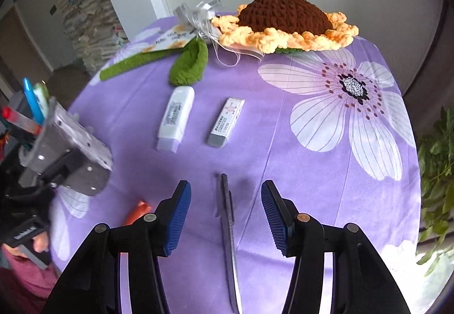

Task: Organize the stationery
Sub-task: 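Move the right gripper to the table and grasp the silver pen, then lift the silver pen with the right gripper and drop it into the cup, then move the right gripper to the orange marker and grasp it, then lift the orange marker with the right gripper and drop it into the cup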

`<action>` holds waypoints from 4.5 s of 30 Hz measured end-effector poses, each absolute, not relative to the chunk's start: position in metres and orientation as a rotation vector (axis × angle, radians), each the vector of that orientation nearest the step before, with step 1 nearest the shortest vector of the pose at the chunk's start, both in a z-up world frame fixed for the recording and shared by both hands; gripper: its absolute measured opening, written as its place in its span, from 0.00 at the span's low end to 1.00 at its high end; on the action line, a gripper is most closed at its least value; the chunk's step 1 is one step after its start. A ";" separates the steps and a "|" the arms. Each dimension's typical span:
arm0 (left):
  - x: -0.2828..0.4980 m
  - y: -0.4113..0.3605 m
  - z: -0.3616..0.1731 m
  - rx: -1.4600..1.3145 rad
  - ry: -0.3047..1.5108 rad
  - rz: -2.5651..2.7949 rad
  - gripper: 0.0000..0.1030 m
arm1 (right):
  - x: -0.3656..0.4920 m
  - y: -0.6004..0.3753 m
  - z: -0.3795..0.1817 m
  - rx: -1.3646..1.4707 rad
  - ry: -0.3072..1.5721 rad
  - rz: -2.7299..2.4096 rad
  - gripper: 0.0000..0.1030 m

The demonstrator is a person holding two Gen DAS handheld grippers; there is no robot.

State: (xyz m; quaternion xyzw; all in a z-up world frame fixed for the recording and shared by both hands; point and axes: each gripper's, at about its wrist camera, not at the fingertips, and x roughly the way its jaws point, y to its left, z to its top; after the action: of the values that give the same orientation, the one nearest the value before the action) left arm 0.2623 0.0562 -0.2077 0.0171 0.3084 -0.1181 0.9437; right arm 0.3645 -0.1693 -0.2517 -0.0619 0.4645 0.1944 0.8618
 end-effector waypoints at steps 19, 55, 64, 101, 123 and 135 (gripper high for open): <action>0.263 0.057 -0.209 0.032 0.629 -0.243 0.71 | 0.331 -0.166 -0.195 -0.008 0.789 0.509 0.12; 0.262 0.056 -0.209 0.035 0.630 -0.241 0.71 | 0.299 -0.107 -0.113 -0.009 0.562 0.782 0.10; 0.262 0.056 -0.209 0.037 0.629 -0.241 0.71 | 0.310 -0.093 -0.127 -0.050 0.625 0.786 0.10; 0.261 0.054 -0.209 0.032 0.629 -0.243 0.71 | 0.365 -0.126 -0.271 0.135 1.195 0.534 0.11; 0.261 0.054 -0.209 0.034 0.630 -0.241 0.71 | 0.295 -0.153 -0.152 0.167 0.699 0.691 0.10; 0.261 0.055 -0.209 0.035 0.630 -0.241 0.71 | 0.317 -0.112 -0.123 0.129 0.597 0.758 0.10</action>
State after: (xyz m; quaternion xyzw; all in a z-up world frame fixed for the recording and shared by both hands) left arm 0.2608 0.0548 -0.2086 0.0173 0.3092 -0.1183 0.9434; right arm 0.3172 -0.1123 -0.1233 0.0620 0.2868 0.3643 0.8838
